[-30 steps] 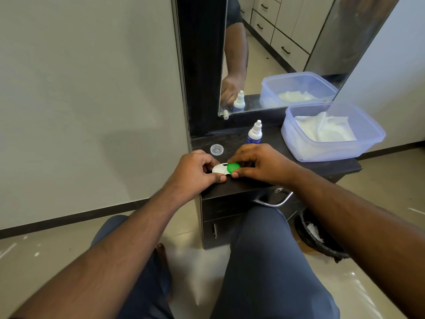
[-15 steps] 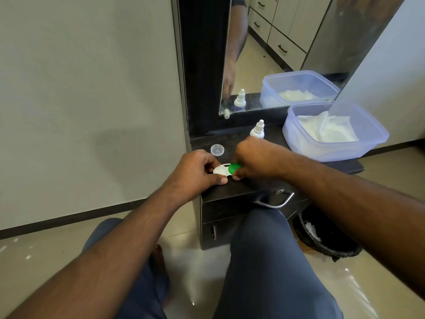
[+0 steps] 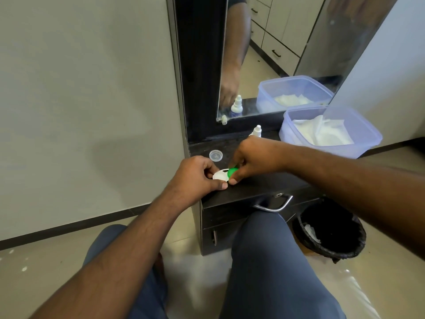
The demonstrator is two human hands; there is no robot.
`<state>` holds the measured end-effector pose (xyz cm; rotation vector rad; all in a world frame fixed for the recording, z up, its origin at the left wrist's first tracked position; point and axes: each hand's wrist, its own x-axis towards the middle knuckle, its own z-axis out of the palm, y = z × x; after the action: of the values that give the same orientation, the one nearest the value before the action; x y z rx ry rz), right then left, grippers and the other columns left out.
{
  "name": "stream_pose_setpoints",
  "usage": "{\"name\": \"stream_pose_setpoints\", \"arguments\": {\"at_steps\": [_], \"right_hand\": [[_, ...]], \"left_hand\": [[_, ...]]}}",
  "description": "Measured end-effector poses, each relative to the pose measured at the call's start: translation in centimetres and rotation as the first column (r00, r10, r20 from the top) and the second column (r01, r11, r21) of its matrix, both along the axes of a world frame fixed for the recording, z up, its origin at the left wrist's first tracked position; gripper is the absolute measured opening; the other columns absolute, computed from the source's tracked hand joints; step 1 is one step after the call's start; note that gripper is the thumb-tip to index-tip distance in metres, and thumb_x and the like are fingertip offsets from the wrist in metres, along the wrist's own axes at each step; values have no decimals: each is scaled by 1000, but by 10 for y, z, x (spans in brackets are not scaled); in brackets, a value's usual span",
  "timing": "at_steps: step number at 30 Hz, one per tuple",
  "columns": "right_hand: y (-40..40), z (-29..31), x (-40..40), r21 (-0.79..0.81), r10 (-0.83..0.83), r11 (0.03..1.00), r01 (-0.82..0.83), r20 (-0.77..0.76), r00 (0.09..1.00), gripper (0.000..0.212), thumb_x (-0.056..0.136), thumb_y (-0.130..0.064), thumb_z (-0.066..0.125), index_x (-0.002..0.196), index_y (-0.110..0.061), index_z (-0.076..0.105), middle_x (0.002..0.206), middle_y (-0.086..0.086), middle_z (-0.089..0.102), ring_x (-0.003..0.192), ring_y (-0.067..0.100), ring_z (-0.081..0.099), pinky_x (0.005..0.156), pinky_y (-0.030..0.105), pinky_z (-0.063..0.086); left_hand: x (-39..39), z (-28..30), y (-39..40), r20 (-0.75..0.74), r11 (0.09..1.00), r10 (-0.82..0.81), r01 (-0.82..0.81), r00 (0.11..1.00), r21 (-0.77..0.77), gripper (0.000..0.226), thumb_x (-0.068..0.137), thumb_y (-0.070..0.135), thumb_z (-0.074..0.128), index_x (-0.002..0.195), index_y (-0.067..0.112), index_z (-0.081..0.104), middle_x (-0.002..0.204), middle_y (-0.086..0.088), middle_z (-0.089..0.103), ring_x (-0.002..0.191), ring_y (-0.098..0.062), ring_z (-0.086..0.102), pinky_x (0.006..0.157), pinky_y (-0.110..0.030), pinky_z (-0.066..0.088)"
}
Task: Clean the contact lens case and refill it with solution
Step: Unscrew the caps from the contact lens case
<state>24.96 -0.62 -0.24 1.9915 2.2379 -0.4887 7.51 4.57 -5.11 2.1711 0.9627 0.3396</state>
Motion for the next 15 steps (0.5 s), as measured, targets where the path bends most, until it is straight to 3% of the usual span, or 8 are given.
{"name": "stream_pose_setpoints", "arguments": {"at_steps": [3, 6, 9, 12, 15], "right_hand": [[-4, -10, -6, 26, -160, 987, 160, 4, 987, 41, 80, -49, 68, 91, -10, 68, 82, 2, 66, 72, 15, 60, 58, 24, 43], [-2, -11, -16, 28, -226, 974, 225, 28, 974, 33, 81, -40, 71, 87, -9, 62, 72, -1, 57, 67, 12, 54, 59, 24, 39], [4, -6, -28, 18, -212, 977, 211, 115, 971, 26, 82, -30, 72, 84, -14, 52, 71, -5, 44, 70, 13, 49, 65, 26, 40], [8, -1, -32, -3, -146, 989, 148, 171, 974, 30, 83, -29, 70, 101, -9, 56, 77, -3, 44, 77, 15, 50, 67, 26, 40], [9, 2, -29, -40, -49, 997, 58, 208, 977, 28, 85, -29, 68, 100, -7, 58, 69, -6, 41, 74, 14, 48, 67, 25, 38]], "left_hand": [[0, 1, 0, 0, 1000, 5, -5, 1000, -10, 29, 66, 29, 86, 88, 17, 72, 77, 11, 63, 68, -5, 56, 56, -18, 39], [1, 2, 0, -23, 1000, 4, -5, 1000, -18, 28, 66, 30, 86, 87, 19, 71, 79, 9, 66, 69, -6, 58, 56, -19, 41], [1, 2, 0, -21, 1000, -7, 7, 1000, 1, 26, 66, 30, 86, 84, 18, 71, 81, 6, 67, 71, -8, 60, 59, -23, 48], [-1, 1, -1, -4, 1000, -14, 14, 1000, 10, 24, 67, 28, 85, 83, 18, 70, 80, 5, 66, 71, -9, 59, 60, -22, 47], [-2, 1, -2, 5, 1000, -17, 17, 1000, 19, 23, 68, 26, 85, 83, 18, 69, 81, 6, 65, 72, -8, 58, 62, -23, 49]]}}
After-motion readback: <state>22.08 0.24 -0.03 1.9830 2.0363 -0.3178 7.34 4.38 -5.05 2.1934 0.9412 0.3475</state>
